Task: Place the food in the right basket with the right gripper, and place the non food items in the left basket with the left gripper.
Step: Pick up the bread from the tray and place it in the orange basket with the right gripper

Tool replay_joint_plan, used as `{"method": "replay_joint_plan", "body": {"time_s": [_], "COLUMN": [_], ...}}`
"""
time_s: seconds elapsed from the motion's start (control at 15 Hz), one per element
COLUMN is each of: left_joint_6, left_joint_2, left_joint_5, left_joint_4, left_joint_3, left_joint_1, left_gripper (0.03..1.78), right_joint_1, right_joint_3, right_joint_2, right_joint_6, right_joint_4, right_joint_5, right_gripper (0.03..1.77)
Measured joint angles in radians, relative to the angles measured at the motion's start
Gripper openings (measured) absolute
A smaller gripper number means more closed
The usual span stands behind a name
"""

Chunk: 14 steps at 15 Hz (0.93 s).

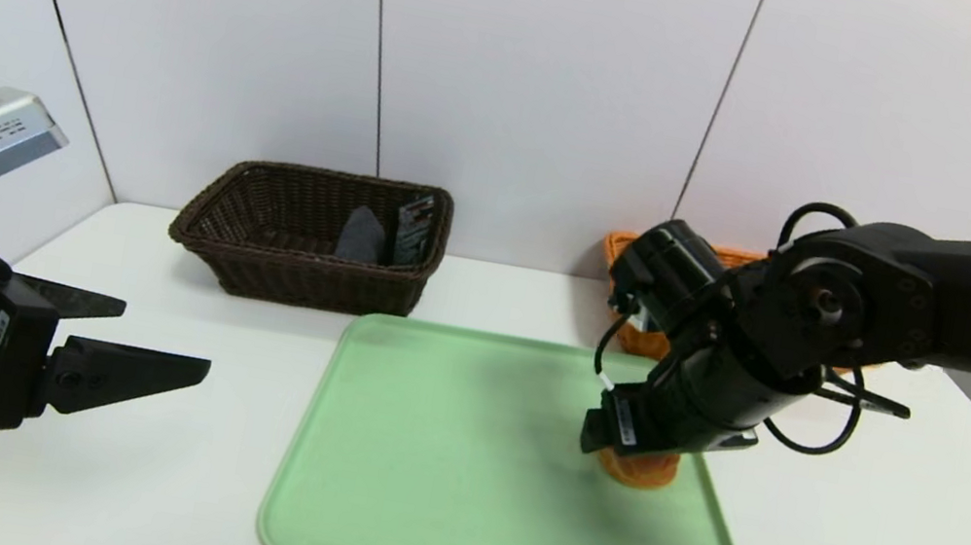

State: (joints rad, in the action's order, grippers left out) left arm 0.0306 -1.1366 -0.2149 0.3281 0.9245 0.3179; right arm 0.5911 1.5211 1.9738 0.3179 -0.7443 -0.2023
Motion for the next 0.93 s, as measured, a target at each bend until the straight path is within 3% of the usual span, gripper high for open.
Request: {"method": "replay_joint_plan", "body": {"time_s": [0.33, 0.6, 0.8, 0.93], "left_joint_6": [0.0, 0.0, 0.0, -0.001], "left_joint_2": [0.002, 0.003, 0.003, 0.003], "left_joint_5": [0.0, 0.0, 0.0, 0.0], "left_joint_4": [0.0, 0.0, 0.0, 0.0], "left_joint_3": [0.002, 0.003, 0.003, 0.002], "left_joint_1": [0.0, 0.0, 0.0, 0.0], "left_gripper": [1.69, 1.69, 1.69, 1.69], "right_joint_1": [0.0, 0.0, -0.003, -0.009], "right_joint_3": [0.003, 0.003, 0.003, 0.02], "right_joint_2": [0.051, 0.061, 0.039, 0.001], "right_joint_6": [-0.001, -0.002, -0.006, -0.011], "right_joint_4": [0.001, 0.001, 0.002, 0.019], "right_joint_5": [0.001, -0.005, -0.012, -0.008], "right_gripper": [1.64, 1.04, 0.82, 0.78]}}
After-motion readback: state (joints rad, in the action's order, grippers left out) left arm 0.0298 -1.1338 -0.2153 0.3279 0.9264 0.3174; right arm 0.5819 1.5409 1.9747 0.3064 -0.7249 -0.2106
